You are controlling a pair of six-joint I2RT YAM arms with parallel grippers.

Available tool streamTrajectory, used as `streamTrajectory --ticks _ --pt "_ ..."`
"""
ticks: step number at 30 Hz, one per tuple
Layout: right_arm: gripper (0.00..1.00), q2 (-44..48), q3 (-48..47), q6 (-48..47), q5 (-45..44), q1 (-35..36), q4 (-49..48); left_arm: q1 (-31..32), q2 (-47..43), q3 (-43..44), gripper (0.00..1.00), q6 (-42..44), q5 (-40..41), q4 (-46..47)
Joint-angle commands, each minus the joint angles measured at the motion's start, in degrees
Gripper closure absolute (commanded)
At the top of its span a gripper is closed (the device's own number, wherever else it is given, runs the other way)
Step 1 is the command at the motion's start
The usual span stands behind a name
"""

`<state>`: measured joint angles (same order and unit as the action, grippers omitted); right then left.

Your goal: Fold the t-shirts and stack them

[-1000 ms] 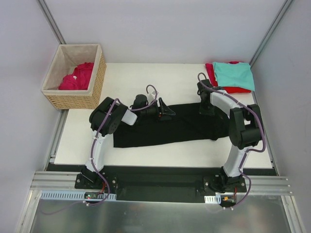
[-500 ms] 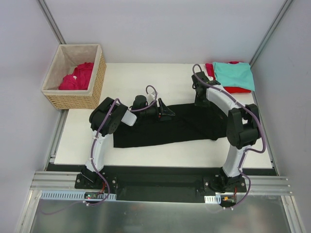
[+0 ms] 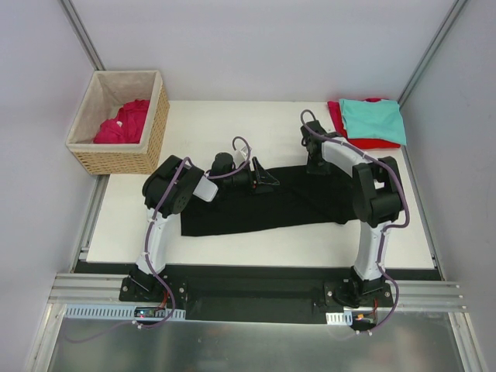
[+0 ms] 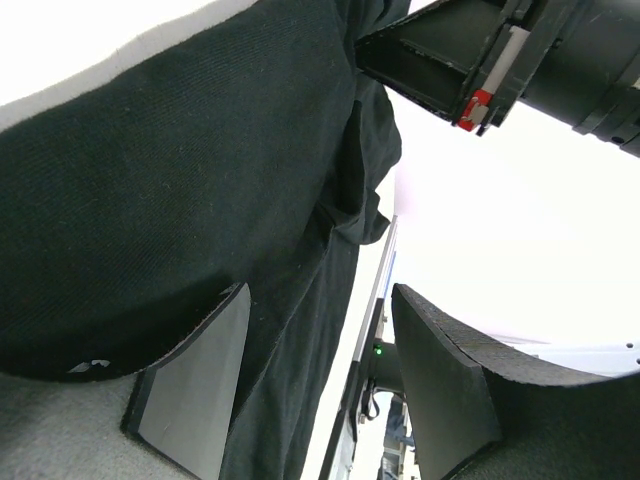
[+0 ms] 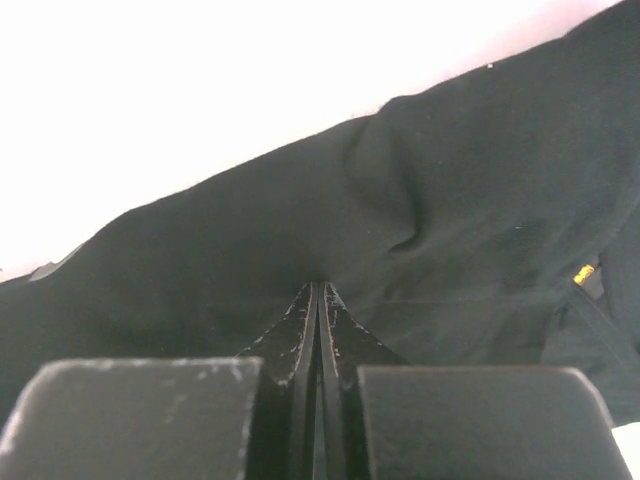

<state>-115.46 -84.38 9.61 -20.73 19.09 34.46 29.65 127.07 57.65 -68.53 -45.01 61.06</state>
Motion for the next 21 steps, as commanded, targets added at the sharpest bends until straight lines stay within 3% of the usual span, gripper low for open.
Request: streamTrajectory --ticks 1,9,21 --pt "1.00 3.6 2.3 1.2 0.9 1.4 -1.1 0.5 -0.6 -1.0 0.41 0.7 -1.8 1.0" --pt "0.99 8.8 8.8 2.8 1.0 4.7 -0.6 0.4 -0.4 -1.0 0.41 0.5 -1.0 0.9" --pt "0.99 24.0 20.1 5.4 0.4 10.3 2.6 0.4 -1.0 -1.2 0.42 0.5 -0.2 0.3"
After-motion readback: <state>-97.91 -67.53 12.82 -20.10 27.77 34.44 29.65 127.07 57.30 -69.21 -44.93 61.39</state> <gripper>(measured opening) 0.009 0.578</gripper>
